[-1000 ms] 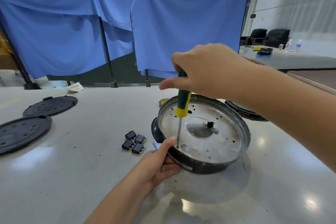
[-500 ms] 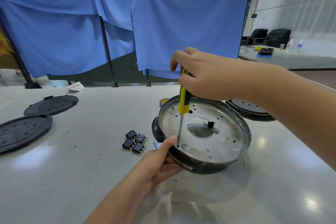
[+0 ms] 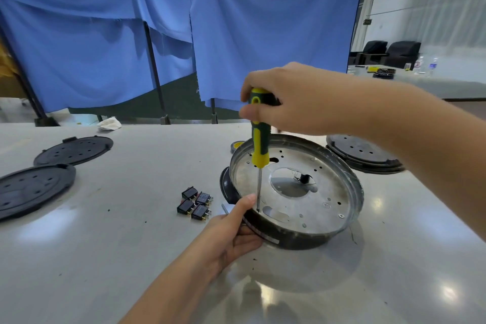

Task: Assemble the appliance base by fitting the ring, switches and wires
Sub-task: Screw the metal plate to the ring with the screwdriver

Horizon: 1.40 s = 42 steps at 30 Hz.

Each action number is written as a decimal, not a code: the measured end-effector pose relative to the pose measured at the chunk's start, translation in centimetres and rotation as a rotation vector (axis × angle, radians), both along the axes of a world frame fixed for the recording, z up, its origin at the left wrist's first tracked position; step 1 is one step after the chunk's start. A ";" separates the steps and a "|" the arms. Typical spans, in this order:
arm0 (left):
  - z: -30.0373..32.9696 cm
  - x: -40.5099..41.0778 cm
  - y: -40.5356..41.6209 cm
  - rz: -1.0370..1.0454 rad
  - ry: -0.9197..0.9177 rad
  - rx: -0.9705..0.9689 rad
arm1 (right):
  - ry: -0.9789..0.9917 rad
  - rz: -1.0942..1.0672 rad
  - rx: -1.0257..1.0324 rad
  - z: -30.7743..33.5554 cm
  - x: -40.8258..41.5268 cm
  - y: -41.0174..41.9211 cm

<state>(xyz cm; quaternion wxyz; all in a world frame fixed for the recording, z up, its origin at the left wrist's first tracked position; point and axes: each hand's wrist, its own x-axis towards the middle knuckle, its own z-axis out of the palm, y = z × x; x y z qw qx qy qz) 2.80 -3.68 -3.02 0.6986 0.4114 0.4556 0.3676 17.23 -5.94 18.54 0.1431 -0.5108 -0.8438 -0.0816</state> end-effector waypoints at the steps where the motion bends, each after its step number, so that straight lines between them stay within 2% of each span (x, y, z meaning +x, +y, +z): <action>1: 0.0 0.0 0.0 0.000 -0.001 0.000 | -0.108 -0.059 0.122 0.0 0.0 -0.1; 2: 0.0 0.0 0.0 -0.002 -0.001 0.001 | -0.215 -0.123 0.233 -0.2 0.1 -0.2; 4: 0.0 0.0 -0.1 0.001 -0.001 0.003 | -0.270 -0.183 0.280 -0.4 0.3 -0.4; 5: 0.0 0.0 -0.1 0.005 0.000 0.004 | -0.210 -0.172 0.198 -0.4 0.3 -0.5; 7: 0.0 0.1 0.0 0.010 0.001 0.004 | 0.035 -0.072 -0.070 -0.2 0.4 -0.5; 9: 0.0 0.1 0.0 0.009 -0.001 0.001 | 0.150 0.014 -0.155 -0.1 0.3 -0.3; 11: 0.0 0.0 0.0 0.007 -0.003 0.003 | 0.036 -0.006 0.026 -0.4 0.1 -0.1; 13: 0.1 0.0 0.0 0.007 -0.003 0.002 | -0.191 -0.155 0.253 -0.6 0.1 -0.1; 14: 0.1 0.0 0.0 0.006 -0.003 0.001 | -0.236 -0.189 0.269 -0.6 0.3 -0.1; 15: 0.1 0.1 0.0 0.006 -0.004 -0.001 | -0.207 -0.181 0.200 -0.6 0.5 -0.2; 17: 0.0 0.1 0.0 0.006 -0.004 -0.002 | 0.026 -0.060 -0.056 -0.3 0.9 -0.3; 19: 0.0 0.1 0.0 0.003 -0.002 -0.003 | 0.113 0.005 -0.140 -0.3 0.8 -0.5; 23: 0.0 0.0 0.0 0.000 0.002 -0.003 | -0.131 -0.120 0.188 -1.3 0.6 0.0; 26: 0.0 0.0 0.0 0.002 0.005 -0.002 | 0.022 -0.081 -0.104 -0.8 0.7 -0.3; 28: 0.0 0.1 0.0 0.004 0.006 -0.005 | 0.078 -0.035 -0.154 -0.5 0.9 -0.3; 30: 0.0 0.1 0.0 0.006 0.004 -0.006 | 0.006 -0.048 -0.006 -0.6 0.8 -0.2; 33: 0.0 0.1 0.0 0.007 0.003 -0.005 | -0.205 -0.128 0.274 -1.0 0.6 -0.1; 34: 0.0 0.1 0.0 0.007 0.004 -0.003 | -0.188 -0.118 0.253 -1.1 0.5 -0.2; 37: 0.0 0.1 0.0 0.004 0.005 -0.003 | 0.124 0.035 -0.124 -0.8 0.3 -0.3; 38: 0.0 0.1 0.0 0.002 0.003 -0.003 | 0.179 0.075 -0.178 -0.6 0.2 -0.4; 40: 0.0 0.1 0.0 0.003 -0.003 0.004 | 0.152 0.095 -0.082 -0.6 0.1 -0.3; 42: 0.0 0.0 0.0 0.007 -0.004 0.010 | -0.050 -0.030 0.189 -0.9 0.0 -0.1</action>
